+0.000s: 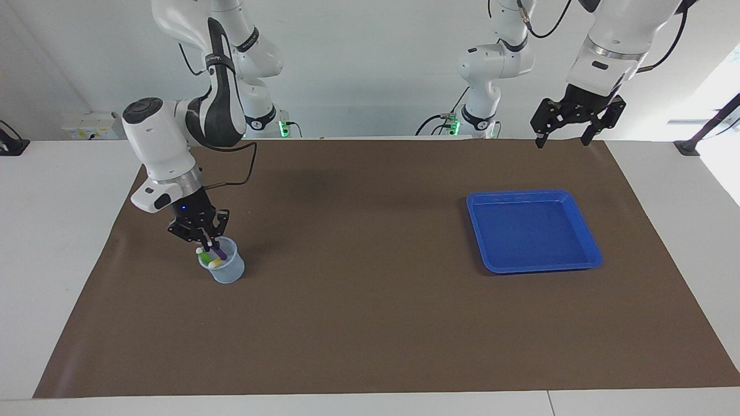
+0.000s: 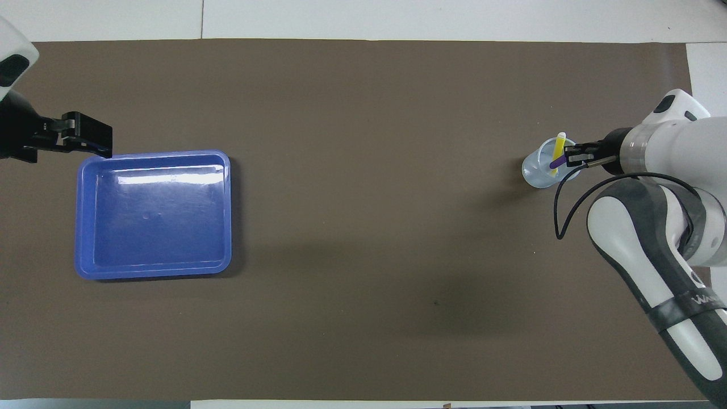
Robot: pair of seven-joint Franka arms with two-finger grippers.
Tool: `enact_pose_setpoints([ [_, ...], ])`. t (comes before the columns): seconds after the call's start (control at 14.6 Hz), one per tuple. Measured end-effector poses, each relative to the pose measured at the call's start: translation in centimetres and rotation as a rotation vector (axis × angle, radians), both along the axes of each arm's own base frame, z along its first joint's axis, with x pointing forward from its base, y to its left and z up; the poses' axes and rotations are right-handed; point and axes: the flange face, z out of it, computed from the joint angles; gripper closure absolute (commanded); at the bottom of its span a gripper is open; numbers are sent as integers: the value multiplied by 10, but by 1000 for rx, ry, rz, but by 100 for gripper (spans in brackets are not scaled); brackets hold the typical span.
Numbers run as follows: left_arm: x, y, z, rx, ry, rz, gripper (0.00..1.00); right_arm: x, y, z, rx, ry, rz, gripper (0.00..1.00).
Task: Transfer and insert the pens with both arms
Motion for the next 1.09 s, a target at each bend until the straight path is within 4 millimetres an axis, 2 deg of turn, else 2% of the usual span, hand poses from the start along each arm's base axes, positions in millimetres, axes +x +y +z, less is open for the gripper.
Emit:
enact_pose_setpoints([
  [0.07, -2, -2, -12, -15, -8, -1, 0, -1, 2, -2, 0, 0, 3, 100],
  [0.14, -6, -6, -24, -19, 2, -6, 0, -1, 4, -3, 0, 2, 6, 74],
  [0.27, -9, -10, -33, -20, 20, -14, 0, -2, 6, -4, 0, 2, 11, 11],
  [0.34, -8, -8, -30, -22, 16, -10, 0, -1, 7, -4, 0, 1, 11, 0],
  [0.61, -1, 18, -27, -19, 69, 28, 0, 1, 7, 2, -1, -11, 12, 0],
  [0.75, 6, 19, -28, -20, 86, 26, 0, 4, 7, 10, -1, -28, 12, 0],
  [0.96, 8, 19, -32, -18, 105, 13, 0, 10, 6, 33, 6, -29, 3, 0],
  [1.09, 8, 19, -33, -18, 106, 13, 0, 11, 5, 57, 27, 9, -48, 0],
])
